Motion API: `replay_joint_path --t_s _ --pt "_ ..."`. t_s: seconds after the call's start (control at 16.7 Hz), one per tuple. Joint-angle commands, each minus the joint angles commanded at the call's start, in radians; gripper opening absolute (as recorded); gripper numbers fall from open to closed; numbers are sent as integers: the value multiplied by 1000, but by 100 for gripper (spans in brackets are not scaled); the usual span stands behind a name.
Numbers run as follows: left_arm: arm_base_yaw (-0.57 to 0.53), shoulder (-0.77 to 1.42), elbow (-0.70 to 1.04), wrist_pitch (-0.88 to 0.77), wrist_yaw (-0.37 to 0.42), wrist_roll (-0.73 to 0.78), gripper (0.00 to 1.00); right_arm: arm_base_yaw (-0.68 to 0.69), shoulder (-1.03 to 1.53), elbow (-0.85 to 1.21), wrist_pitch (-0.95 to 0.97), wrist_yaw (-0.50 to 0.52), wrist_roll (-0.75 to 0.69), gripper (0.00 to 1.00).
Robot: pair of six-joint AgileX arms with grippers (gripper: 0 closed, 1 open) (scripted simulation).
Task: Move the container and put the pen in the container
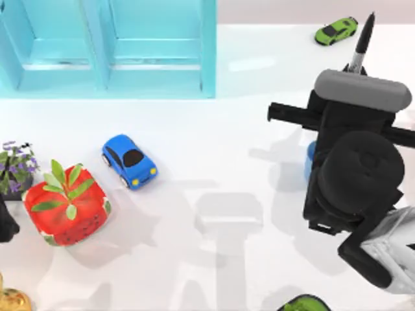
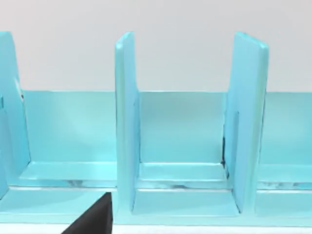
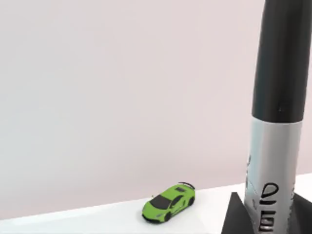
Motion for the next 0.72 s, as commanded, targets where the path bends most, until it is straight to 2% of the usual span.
replay_joint_path --t_s 0.18,0.72 --pt "0 0 0 0 0 0 100 -1 0 0 0 -1 0 0" --pt "0 0 0 0 0 0 100 -1 0 0 0 -1 0 68"
